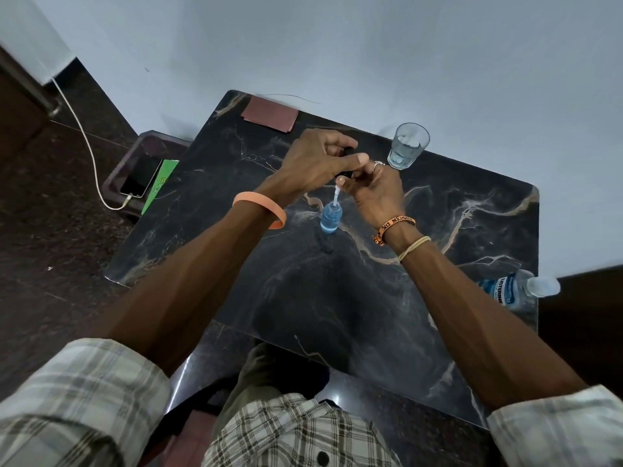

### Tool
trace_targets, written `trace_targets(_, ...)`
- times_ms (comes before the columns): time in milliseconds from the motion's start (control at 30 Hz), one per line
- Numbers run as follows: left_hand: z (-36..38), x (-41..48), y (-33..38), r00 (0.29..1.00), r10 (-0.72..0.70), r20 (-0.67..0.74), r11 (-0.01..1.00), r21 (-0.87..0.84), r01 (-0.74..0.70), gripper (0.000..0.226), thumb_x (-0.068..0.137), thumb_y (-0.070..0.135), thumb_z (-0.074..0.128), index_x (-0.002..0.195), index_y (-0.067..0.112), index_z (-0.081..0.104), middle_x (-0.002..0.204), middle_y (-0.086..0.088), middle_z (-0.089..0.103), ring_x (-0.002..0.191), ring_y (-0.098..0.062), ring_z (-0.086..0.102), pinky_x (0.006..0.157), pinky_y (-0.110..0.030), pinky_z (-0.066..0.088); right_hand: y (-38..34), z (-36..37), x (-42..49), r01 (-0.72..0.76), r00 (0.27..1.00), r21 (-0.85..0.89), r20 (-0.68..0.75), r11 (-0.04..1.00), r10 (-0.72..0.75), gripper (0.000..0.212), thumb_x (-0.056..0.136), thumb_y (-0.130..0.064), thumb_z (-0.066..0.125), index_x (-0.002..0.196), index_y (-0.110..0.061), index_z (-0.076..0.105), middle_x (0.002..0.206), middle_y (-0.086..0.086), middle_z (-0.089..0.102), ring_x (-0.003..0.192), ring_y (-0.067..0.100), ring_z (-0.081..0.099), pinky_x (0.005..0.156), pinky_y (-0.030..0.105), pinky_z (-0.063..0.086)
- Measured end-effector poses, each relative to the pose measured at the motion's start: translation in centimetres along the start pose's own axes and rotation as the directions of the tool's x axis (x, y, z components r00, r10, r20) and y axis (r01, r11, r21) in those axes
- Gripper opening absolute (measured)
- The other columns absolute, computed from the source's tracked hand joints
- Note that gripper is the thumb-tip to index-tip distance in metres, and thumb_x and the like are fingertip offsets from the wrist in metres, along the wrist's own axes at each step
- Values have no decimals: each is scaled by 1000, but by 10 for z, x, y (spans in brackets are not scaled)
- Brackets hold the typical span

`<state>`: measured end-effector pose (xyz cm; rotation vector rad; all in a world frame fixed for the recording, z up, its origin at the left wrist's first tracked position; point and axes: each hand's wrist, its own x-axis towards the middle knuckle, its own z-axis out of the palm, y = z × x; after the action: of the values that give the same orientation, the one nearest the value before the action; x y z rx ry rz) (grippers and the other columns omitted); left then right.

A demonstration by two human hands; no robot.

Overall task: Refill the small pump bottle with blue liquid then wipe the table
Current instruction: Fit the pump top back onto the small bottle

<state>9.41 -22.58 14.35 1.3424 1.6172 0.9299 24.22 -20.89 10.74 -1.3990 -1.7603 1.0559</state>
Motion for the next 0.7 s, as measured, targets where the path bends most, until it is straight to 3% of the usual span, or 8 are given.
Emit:
trace_targets(100,2,4,-6,1000,7,4,1000,12,-7,45,78,46,80,116,23,72,84,12,69,92,-6,68,91,-41,58,3,3,2,-16,1000,-12,6,1000,17,8,83,-12,76,81,-16,70,72,-9,66,65,2,59,62,22,48)
trace_targets(167,3,6,-10,1000,16,8,999,33,-16,44,79,45,80,116,23,72,79,14,67,86,-4,67,91,-39,58,4,5,3,-41,999,-25,5,999,41,8,84,-13,76,90,-9,73,81,1,72,74,15,66,67,30,54)
trace_targets(300,9,9,-18,1000,12,21,999,50,-13,45,79,42,80,118,22,71,97,6,73,97,-6,68,93,-36,57,12,10,3,-79,997,-50,-13,996,78,11,84,-14,76,93,-8,75,83,4,74,73,13,66,66,27,52)
trace_targets(533,17,8,-30,998,-14,55,999,53,12,45,82,39,78,121,19,69,105,1,73,98,-11,69,88,-40,59,27,16,0,-128,992,-53,-4,990,128,18,85,-13,76,102,-10,75,92,3,75,85,13,70,74,23,55)
trace_targets(700,19,11,-31,999,-27,32,999,33,26,45,82,42,78,120,21,70,104,1,72,98,-13,68,89,-42,59,29,17,3,-134,991,-63,-13,989,133,17,86,-17,75,101,-10,74,91,2,75,85,15,71,75,30,56)
